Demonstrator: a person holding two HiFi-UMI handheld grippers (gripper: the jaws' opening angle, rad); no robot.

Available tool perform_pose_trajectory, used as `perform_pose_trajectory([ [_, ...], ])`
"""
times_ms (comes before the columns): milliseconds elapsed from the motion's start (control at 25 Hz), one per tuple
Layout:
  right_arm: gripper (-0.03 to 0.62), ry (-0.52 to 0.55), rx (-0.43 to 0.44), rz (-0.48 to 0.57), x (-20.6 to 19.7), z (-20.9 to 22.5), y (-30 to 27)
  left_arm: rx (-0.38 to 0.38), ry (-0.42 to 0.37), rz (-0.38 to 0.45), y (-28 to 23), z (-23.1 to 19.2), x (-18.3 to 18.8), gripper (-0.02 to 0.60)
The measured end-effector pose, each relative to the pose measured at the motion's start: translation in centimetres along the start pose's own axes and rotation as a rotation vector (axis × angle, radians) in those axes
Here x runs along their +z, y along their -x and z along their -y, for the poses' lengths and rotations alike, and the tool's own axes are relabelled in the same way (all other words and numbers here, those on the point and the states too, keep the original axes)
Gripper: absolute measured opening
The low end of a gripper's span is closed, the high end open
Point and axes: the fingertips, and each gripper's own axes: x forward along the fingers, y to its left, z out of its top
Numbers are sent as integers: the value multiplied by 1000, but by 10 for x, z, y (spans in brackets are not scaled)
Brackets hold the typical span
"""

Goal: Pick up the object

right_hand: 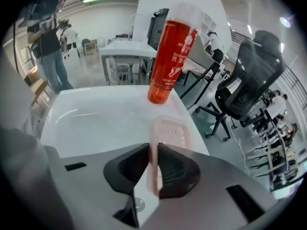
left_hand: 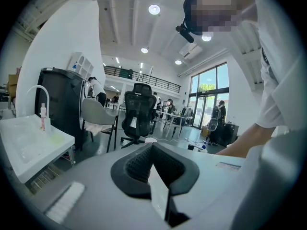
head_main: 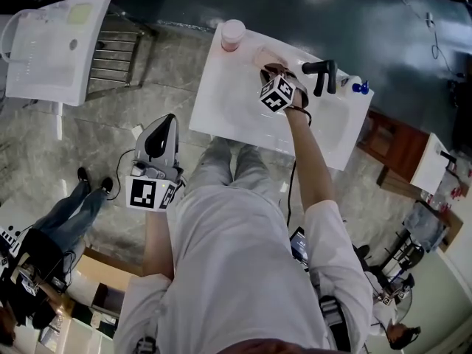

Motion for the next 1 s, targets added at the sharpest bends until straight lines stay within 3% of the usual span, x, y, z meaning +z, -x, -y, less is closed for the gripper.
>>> perform_pose_trajectory([
  [240,63,-236,11,172,14,-7,53,-47,-37,15,-2,16,10,0],
  [520,63,-508,-38,502,50,10,156,-135,-95,53,-12,46,33,0],
  [760,63,-579,-114,788,86,27,275,-206,-140,97,-17,84,54,0],
  [1000,63,-563,-212,1020,109,28,386,-264,-215,156,-6,122,81,0],
])
